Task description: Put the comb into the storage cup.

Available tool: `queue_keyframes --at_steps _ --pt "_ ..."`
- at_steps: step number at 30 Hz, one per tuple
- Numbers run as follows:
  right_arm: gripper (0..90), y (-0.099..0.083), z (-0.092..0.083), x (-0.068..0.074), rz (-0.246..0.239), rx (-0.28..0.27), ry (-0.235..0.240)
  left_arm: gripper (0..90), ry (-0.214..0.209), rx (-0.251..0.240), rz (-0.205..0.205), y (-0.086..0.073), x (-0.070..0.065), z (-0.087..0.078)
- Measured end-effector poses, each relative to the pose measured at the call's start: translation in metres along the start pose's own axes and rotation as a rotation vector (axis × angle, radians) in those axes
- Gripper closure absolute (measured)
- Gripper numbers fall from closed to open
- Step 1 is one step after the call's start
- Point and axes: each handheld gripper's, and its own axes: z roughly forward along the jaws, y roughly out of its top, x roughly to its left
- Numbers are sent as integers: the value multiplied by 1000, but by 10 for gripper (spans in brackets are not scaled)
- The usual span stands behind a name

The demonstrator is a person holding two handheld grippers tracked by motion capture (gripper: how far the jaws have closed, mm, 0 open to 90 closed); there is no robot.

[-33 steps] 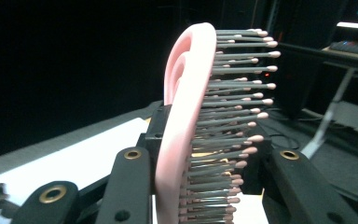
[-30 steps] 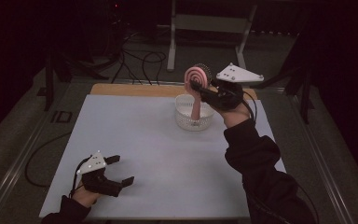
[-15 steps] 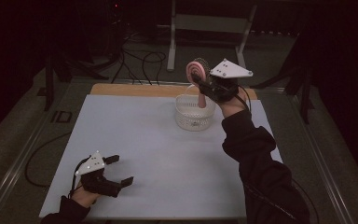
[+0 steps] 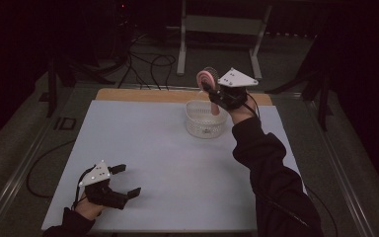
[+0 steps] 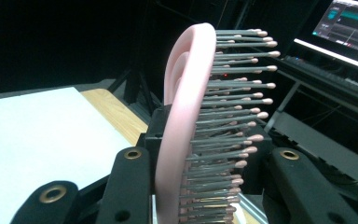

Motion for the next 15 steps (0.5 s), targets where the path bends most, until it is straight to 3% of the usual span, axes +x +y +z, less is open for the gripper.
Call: queue_keyframes --at_steps 15 --pt "643 -35 26 9 -59 46 -20 0 -6 5 6 -1 1 0"
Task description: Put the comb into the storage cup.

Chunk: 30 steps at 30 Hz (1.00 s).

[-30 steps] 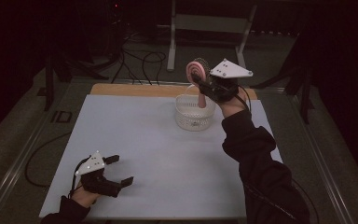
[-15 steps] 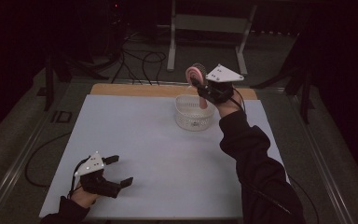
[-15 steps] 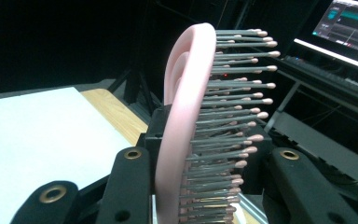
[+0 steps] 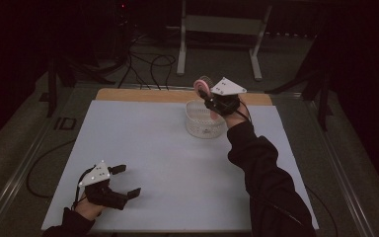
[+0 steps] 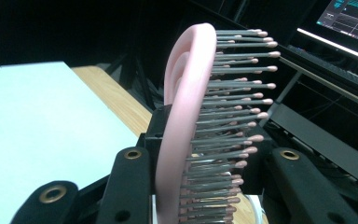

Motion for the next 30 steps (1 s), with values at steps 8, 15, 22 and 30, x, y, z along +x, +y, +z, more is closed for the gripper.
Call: queue_keyframes --at_steps 8,15,22,30 --pt "644 -12 7 7 -26 10 -3 0 2 4 -3 -1 0 1" --pt "643 -21 12 13 -20 28 3 0 -1 7 -3 -1 1 1" --pt "643 -27 18 21 -56 53 0 0 1 2 -11 -2 3 0" --pt "643 -34 24 28 -70 73 1 0 -1 -3 -10 -2 2 0"
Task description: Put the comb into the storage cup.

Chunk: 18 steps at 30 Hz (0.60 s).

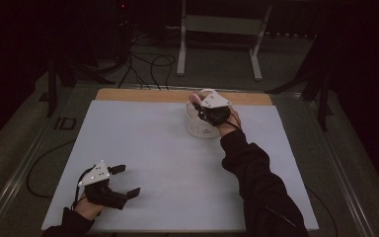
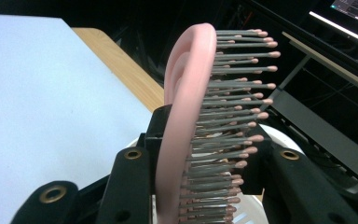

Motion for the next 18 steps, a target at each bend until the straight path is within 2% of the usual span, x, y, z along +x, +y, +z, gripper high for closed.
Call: queue_keyframes --at_steps 8,18 --pt "642 1 2 9 -22 7 -6 0 -1 0 2 0 0 0" --pt "632 -1 3 21 -42 -7 12 0 -4 2 -1 0 0 0"
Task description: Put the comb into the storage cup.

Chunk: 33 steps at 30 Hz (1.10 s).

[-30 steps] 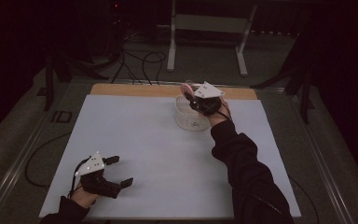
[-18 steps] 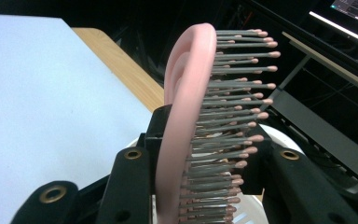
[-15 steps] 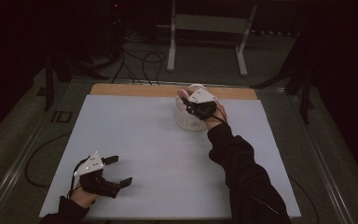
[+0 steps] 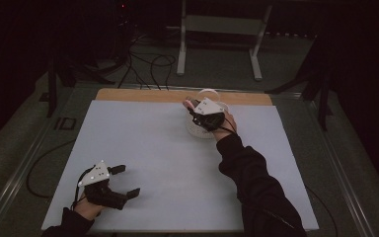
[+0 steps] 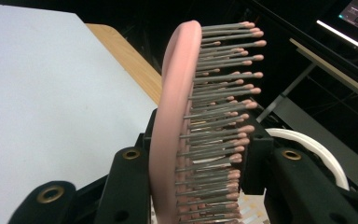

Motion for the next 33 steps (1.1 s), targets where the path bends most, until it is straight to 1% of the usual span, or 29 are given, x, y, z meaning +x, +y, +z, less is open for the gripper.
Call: queue_keyframes --at_steps 7,9,11,12,14,16,17,18,21,24,25,27,28,29,30,31,32,33 --pt "627 0 1 9 -40 5 2 0 3 0 2 0 0 -1" --pt "624 0 1 12 -43 7 8 0 3 -1 2 0 0 -1" --pt "619 0 2 16 -55 16 11 0 1 -1 2 0 0 -1" --pt "620 0 2 18 -68 14 1 0 1 -2 2 0 0 -1" --pt "616 1 2 20 -71 10 -3 0 -3 -3 -1 0 1 -1" --pt "603 1 1 20 -45 7 2 0 -3 -3 0 0 1 -1" --pt "582 0 1 19 -23 0 13 0 -4 -3 0 0 0 -1" --pt "582 0 1 19 -23 0 13 0 -4 -2 2 0 0 -1" --pt "544 -2 0 18 9 -10 32 0 -2 0 4 0 0 0" --pt "496 -3 0 16 21 -11 49 0 0 -3 2 0 0 -1" --pt "450 -3 1 17 20 -10 61 0 0 -2 2 0 0 -1" --pt "401 -2 1 18 19 -9 68 0 0 -2 3 0 0 0" --pt "359 -2 1 18 23 -12 68 0 0 0 6 0 0 0" --pt "304 -2 1 19 24 -19 68 0 0 1 7 0 0 0" --pt "287 -1 0 20 29 -26 62 0 1 1 8 0 0 0" --pt "245 -1 0 21 29 -27 61 0 1 1 8 0 0 0" --pt "210 0 0 21 30 -30 49 0 0 1 8 0 0 0" --pt "203 1 -1 22 34 -37 41 0 0 1 7 0 0 0"
